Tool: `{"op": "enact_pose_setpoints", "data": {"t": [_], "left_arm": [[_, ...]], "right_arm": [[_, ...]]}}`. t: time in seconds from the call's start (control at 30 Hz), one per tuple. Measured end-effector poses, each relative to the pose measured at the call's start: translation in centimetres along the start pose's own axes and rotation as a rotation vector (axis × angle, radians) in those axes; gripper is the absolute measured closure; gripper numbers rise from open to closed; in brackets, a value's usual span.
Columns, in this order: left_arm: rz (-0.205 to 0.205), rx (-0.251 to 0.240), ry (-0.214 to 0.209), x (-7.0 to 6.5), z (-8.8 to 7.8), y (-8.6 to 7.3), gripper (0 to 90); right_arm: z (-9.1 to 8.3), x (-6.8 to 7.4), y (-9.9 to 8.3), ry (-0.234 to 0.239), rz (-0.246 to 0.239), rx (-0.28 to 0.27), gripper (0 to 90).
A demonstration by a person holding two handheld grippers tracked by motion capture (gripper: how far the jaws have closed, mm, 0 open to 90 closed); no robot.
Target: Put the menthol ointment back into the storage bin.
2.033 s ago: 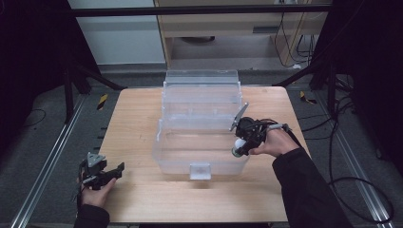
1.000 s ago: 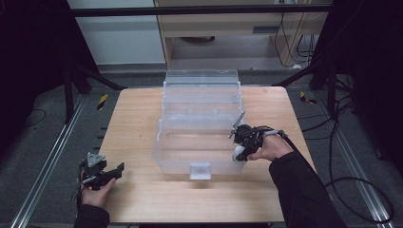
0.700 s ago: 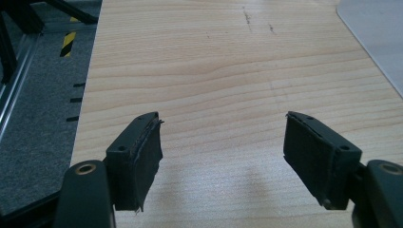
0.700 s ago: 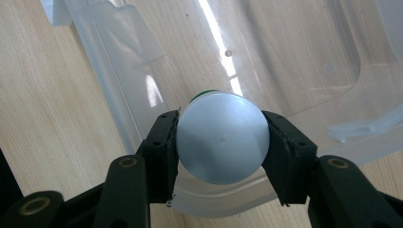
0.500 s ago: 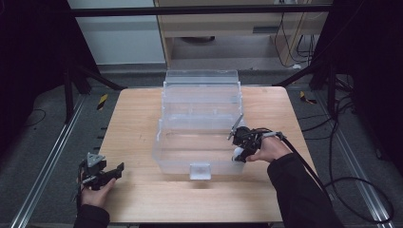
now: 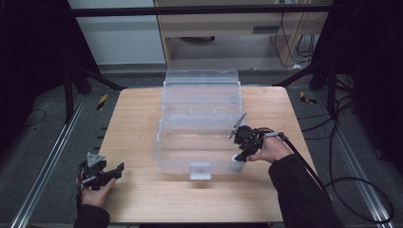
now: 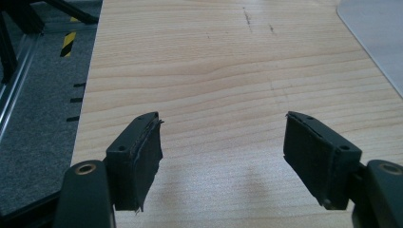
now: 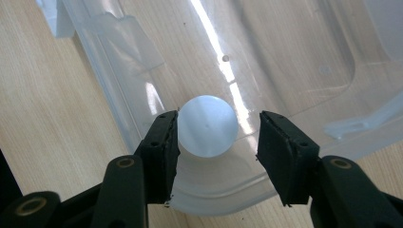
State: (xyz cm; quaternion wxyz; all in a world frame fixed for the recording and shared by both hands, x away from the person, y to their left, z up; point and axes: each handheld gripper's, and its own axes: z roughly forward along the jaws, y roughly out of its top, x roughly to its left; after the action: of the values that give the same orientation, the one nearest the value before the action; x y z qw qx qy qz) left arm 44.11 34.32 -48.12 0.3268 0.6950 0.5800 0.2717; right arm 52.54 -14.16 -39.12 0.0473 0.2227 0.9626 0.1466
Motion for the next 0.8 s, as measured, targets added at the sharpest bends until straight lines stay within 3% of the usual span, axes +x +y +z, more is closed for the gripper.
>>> {"op": "enact_pose_setpoints", "data": {"t": [0.2, 0.23, 0.5, 0.53, 0.57, 0.6, 0.63, 0.8], "left_arm": [[0.001, 0.000, 0.000, 0.0, 0.0, 0.0, 28.2], [0.003, 0.001, 0.000, 0.0, 0.0, 0.0, 28.2], [0.003, 0.005, -0.002, -0.1, 0.0, 0.0, 28.1], [0.005, 0.006, -0.003, -0.1, 0.0, 0.0, 28.1], [0.004, 0.006, -0.005, -0.1, 0.0, -0.1, 28.1], [0.004, 0.006, -0.005, -0.1, 0.0, -0.1, 28.2], [0.005, 0.007, -0.008, -0.2, 0.1, -0.1, 28.6], [0.003, 0.009, -0.014, -0.2, 0.0, -0.1, 30.8]], "right_arm": [[-1.6, 0.2, -0.5, -0.030, 0.038, -0.100, 37.7], [-2.5, 0.3, -1.0, -0.061, 0.059, -0.162, 35.5], [-5.0, 0.4, -3.8, -0.162, 0.176, -0.394, 21.6], [-5.0, 0.4, -3.8, -0.162, 0.176, -0.394, 21.6], [-5.4, 0.6, -4.9, -0.199, 0.226, -0.454, 16.8], [-5.4, 0.6, -4.9, -0.199, 0.226, -0.454, 16.8], [-5.5, 0.7, -6.1, -0.226, 0.274, -0.504, 16.5], [-4.9, 0.7, -8.9, -0.278, 0.382, -0.593, 16.4]]}}
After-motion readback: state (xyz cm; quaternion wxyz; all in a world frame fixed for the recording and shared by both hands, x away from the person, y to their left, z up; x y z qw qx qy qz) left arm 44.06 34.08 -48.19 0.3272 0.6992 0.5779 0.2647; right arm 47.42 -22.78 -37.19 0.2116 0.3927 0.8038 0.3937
